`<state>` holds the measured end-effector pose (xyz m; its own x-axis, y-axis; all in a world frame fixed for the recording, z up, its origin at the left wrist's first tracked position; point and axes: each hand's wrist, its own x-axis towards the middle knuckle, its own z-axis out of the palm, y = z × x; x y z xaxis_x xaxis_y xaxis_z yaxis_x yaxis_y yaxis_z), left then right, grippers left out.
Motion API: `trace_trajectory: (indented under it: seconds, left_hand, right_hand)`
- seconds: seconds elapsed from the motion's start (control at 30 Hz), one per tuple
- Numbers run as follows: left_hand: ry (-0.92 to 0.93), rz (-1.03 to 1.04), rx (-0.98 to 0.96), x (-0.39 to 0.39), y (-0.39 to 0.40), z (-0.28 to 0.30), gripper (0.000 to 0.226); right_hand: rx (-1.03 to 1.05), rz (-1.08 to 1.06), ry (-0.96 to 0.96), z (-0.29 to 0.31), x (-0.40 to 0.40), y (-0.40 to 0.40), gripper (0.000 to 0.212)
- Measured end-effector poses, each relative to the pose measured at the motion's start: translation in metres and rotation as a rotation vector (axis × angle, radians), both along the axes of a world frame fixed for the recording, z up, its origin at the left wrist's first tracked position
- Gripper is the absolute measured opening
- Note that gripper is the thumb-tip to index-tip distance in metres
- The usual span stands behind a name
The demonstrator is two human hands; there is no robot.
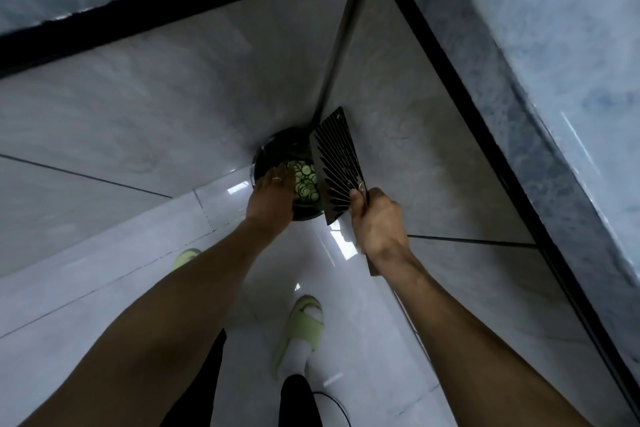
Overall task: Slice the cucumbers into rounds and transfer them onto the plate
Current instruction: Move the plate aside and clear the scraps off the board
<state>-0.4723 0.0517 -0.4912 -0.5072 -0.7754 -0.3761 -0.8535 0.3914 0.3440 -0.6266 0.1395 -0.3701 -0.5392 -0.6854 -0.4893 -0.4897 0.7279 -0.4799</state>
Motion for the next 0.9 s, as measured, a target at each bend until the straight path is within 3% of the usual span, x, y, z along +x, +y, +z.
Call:
trace_trajectory:
  seconds: [0.13,0.23,0.3,0.33,0.47,0.6,0.9]
  left_hand:
    - [0.282,-0.23,-0.208,-0.002,0.006,0.009,0.081]
    - [0.041,-0.282,-0.171,0.001,0.001,0.016,0.075]
    - [-0.13,-0.16,-0.097,0.006,-0.005,0.022,0.061]
    - [-0.111,-0.079,-0.053,0.008,-0.007,0.026,0.055]
    - [0.316,0.333,0.187,0.005,-0.009,0.059,0.031]
    - [0.653,0.872,0.637,0.01,-0.005,0.13,0.016]
    - [0.781,0.956,0.642,0.084,0.038,0.298,0.019]
  right_hand:
    - [0.002,-0.005,0.002,0.007,0.003,-0.006,0.04]
    - [-0.02,-0.055,-0.035,0.013,0.008,-0.012,0.039]
    - [-0.03,-0.086,-0.065,0.019,0.008,-0.013,0.039]
    - [-0.03,-0.094,-0.077,0.022,0.007,-0.012,0.039]
    - [-0.039,-0.189,-0.22,0.038,0.002,-0.004,0.041]
    - [-0.03,-0.288,-0.467,0.079,0.006,0.017,0.036]
    - [-0.158,-0.155,-0.686,0.217,0.027,0.08,0.03]
